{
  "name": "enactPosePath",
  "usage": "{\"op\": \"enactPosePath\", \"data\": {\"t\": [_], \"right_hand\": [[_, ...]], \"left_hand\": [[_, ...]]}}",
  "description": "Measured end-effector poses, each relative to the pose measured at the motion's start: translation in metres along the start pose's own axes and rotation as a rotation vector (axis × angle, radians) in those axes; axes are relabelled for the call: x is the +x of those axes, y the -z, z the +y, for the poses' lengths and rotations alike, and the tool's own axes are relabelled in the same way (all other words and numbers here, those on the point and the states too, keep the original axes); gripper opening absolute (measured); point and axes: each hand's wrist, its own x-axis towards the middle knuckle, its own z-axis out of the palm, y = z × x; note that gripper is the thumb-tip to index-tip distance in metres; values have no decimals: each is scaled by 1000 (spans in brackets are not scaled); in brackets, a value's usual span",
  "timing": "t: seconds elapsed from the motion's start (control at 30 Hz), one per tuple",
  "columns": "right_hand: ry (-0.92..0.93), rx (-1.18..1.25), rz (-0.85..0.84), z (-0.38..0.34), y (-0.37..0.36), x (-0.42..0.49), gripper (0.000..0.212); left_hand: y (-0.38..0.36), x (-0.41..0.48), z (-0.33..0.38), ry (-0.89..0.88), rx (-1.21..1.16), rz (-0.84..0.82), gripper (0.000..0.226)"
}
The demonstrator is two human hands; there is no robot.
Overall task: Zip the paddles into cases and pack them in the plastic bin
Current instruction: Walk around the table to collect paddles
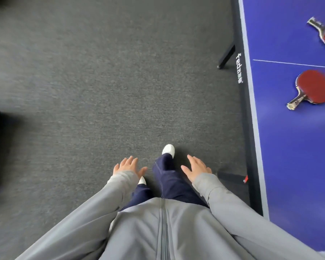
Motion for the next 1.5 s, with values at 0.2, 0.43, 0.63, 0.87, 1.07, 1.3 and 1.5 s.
{"op": "enactPosePath", "data": {"t": [0.2, 0.43, 0.63, 0.87, 1.07, 1.3, 1.5], "right_hand": [[-50, 96, 32, 19, 68, 57, 61], [-111, 145, 97, 41, 156, 107, 60], [-154, 192, 155, 39, 215, 141, 57], [-286, 453, 192, 24, 286, 195, 57], [-431, 725, 266, 10, 333, 210, 56], [-651, 905, 482, 27, 363, 202, 54], [-853, 1086, 642, 71, 363, 199, 52]], "left_hand": [[72, 76, 66, -69, 91, -32, 67], [164, 153, 153, -206, 167, 46, 68], [223, 203, 213, -353, 249, 58, 67], [305, 283, 274, -510, 277, 2, 62], [396, 339, 323, -633, 356, -22, 62], [444, 370, 403, -832, 442, -55, 61], [444, 381, 479, -987, 556, -63, 57]]}}
